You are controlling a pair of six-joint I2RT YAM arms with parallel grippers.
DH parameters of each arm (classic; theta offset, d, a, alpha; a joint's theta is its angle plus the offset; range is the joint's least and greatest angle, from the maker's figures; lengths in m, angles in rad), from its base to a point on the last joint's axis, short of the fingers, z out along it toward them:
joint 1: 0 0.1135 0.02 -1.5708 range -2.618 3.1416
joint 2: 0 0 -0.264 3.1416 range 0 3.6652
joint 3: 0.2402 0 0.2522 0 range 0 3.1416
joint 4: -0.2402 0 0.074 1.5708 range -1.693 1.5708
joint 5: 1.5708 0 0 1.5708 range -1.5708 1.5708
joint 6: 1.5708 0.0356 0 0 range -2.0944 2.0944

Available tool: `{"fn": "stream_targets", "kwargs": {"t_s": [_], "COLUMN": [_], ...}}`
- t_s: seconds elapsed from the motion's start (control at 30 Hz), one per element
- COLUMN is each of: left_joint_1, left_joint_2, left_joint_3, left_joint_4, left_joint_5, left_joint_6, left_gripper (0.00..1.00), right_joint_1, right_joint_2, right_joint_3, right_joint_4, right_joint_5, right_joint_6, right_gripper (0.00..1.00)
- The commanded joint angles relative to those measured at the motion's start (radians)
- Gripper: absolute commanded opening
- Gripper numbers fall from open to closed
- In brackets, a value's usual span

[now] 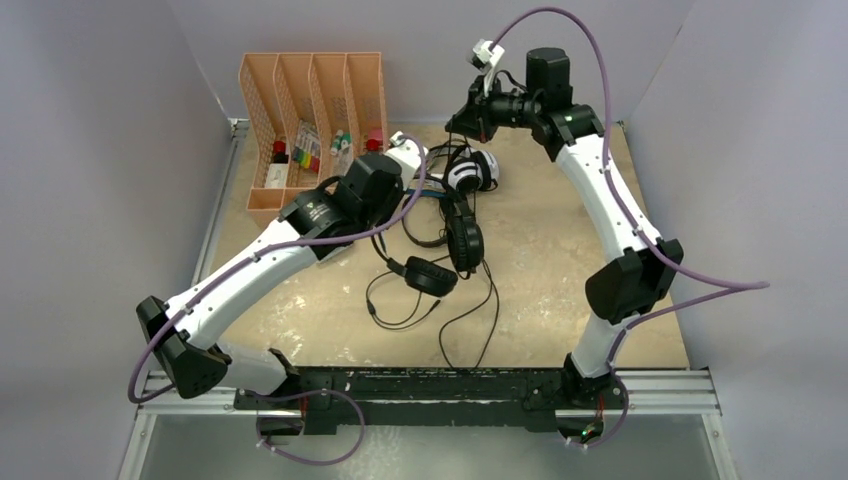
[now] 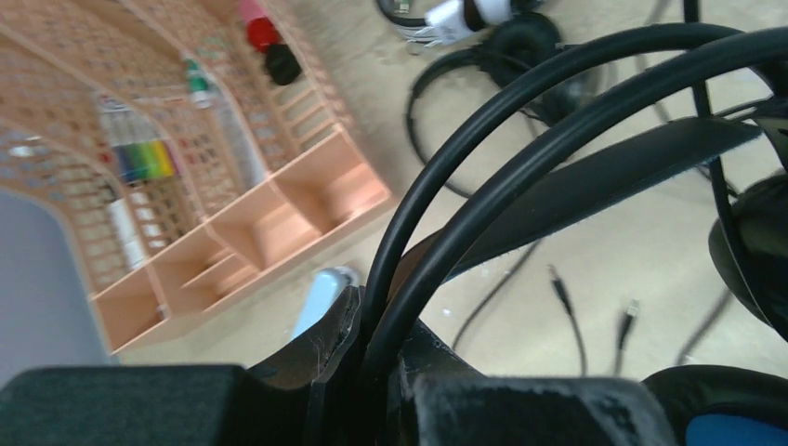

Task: Wrap the headphones
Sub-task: Wrap the headphones cable around the headphones.

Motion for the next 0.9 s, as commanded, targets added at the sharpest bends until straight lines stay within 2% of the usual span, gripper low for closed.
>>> {"fn": "stream_targets", "kwargs": {"t_s": [0.0, 0.03, 0.2, 0.33, 0.43, 0.53, 0.6, 0.63, 0.73, 0.77, 0.87], "left_joint_1": [-0.068, -0.071, -0.072, -0.071, -0.070, -0.059, -0.030, -0.022, -0.001, 0.004, 0.056], "left_joint_2": [0.006, 0.020, 0.044, 0.082, 0.116, 0.158, 0.186, 0.197, 0.208, 0.205, 0.165], "left_joint_3": [-0.014, -0.016, -0.083, -0.079, -0.033, 0.033, 0.086, 0.109, 0.174, 0.195, 0.221], "left_joint_4": [-0.013, -0.017, 0.019, 0.018, -0.002, -0.057, -0.097, -0.093, -0.062, -0.046, 0.045], "left_joint_5": [-0.321, -0.406, -0.659, -0.843, -0.925, -1.028, -1.047, -1.050, -1.033, -1.018, -0.895], "left_joint_6": [0.051, 0.041, -0.040, -0.166, -0.290, -0.439, -0.535, -0.565, -0.629, -0.643, -0.672], "left_gripper": [0.00, 0.00, 0.00, 0.00, 0.00, 0.00, 0.00, 0.00, 0.00, 0.00, 0.00], "right_joint_1": [-0.006, -0.006, 0.005, 0.018, 0.039, 0.080, 0.112, 0.120, 0.158, 0.172, 0.218], "right_joint_2": [-0.053, -0.052, -0.076, -0.106, -0.143, -0.201, -0.254, -0.286, -0.395, -0.415, -0.453], "right_joint_3": [0.142, 0.168, 0.246, 0.245, 0.174, 0.013, -0.101, -0.178, -0.506, -0.571, -0.665], "right_joint_4": [-0.192, -0.223, -0.311, -0.346, -0.298, -0.156, -0.027, 0.061, 0.571, 0.688, 0.830], "right_joint_5": [0.103, 0.110, 0.132, 0.048, -0.055, -0.133, -0.135, -0.141, -0.105, -0.061, 0.061], "right_joint_6": [-0.095, -0.091, -0.042, 0.014, 0.090, 0.253, 0.379, 0.494, 0.880, 0.940, 0.941], "right_gripper": [0.00, 0.00, 0.00, 0.00, 0.00, 0.00, 0.00, 0.00, 0.00, 0.00, 0.00]}}
